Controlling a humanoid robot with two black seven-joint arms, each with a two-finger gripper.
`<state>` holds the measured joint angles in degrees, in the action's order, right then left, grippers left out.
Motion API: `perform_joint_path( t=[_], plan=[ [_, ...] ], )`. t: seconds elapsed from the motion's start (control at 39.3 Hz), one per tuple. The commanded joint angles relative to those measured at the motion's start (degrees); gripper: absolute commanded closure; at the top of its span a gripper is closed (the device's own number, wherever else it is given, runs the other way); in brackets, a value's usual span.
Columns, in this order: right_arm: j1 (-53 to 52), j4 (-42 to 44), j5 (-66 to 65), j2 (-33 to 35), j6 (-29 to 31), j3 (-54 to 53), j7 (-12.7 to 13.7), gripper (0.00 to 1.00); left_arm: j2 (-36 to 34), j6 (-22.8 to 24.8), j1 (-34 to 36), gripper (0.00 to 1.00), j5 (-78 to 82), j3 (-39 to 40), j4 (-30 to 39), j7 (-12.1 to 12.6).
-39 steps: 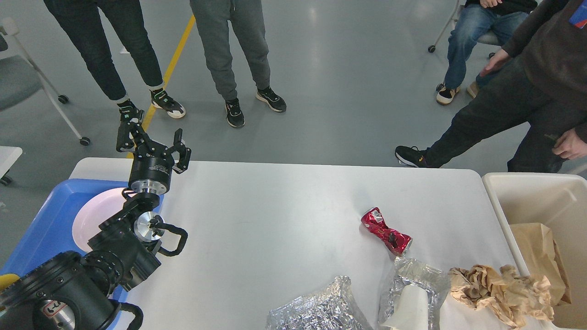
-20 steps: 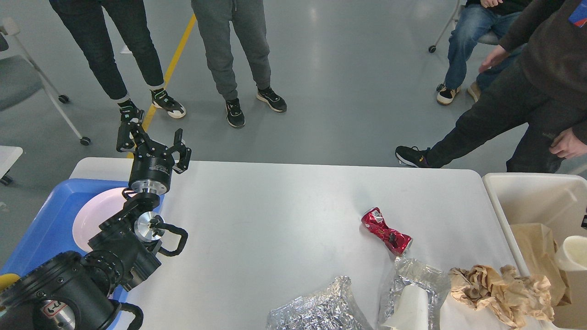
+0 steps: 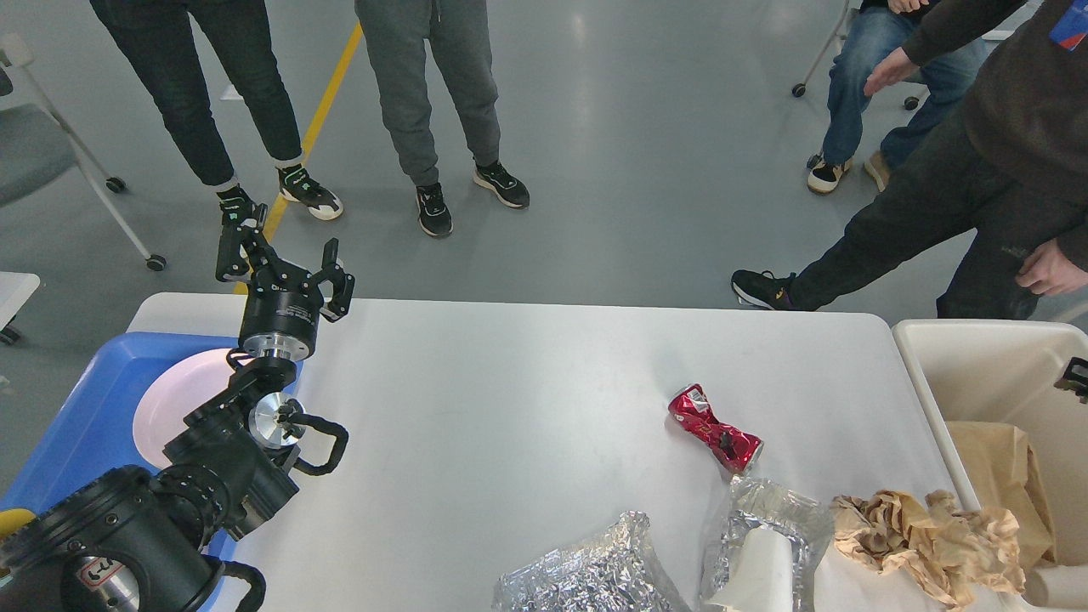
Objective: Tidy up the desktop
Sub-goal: 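Release the paper cup into the white bin with the right gripper, then bring the right gripper back above the table near the bin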
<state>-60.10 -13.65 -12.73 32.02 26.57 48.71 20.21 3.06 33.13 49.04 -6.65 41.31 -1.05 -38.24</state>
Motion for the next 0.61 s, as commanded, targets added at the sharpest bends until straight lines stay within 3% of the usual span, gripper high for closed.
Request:
perform_joint_path(
  t=[0.0,0.28,0.43,0.59],
  plan=[
    [-5.8,-4.18,1.13,3.31,1.38,0.16,0.0,0.0,0.02,0.0,0.0,0.03,0.06,0.0,0.0,0.01],
    [-21.71,-19.74,8.68,10.78,8.76,2.44,0.0,0.0,0.02,0.0,0.0,0.03,0.06,0.0,0.0,0.01],
    [-28.13,-23.96,12.02,10.7,13.33,7.27,-0.17,0.0,-0.07,0.0,0.0,0.03,0.06,0.0,0.0,0.01],
    [-38.75,-34.67,16.67,9.21,16.76,16.75,-0.43,0.0,0.02,0.0,0.0,0.03,0.06,0.0,0.0,0.01]
  ],
)
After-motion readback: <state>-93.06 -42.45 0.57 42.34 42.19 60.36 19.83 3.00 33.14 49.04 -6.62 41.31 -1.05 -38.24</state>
